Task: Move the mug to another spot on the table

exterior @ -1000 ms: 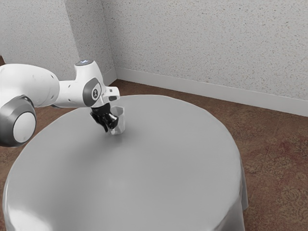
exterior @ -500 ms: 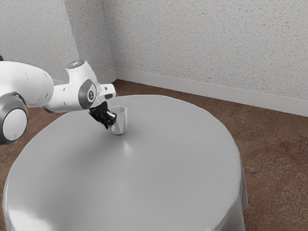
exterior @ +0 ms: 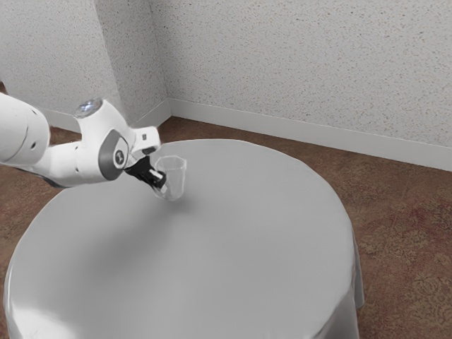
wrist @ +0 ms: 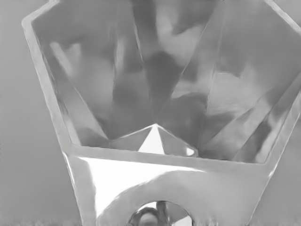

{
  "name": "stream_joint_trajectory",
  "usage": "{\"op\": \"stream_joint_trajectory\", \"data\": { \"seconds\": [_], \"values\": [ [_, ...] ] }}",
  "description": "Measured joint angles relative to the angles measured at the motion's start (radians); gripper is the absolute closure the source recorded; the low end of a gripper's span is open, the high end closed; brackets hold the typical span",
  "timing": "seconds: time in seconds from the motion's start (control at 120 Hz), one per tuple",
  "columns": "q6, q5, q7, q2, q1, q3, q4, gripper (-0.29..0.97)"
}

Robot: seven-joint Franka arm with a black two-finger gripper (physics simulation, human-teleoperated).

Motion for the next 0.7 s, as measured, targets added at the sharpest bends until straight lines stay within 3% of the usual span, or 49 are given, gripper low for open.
{"op": "stream_joint_trajectory", "data": {
  "seconds": [0.342,0.7],
  "values": [
    [0.213,-0.051,0.078,-0.147,-0.001,-0.070,-0.271,0.67],
    [0.361,-0.098,0.134,-0.157,0.003,-0.121,-0.391,0.66]
  ]
}}
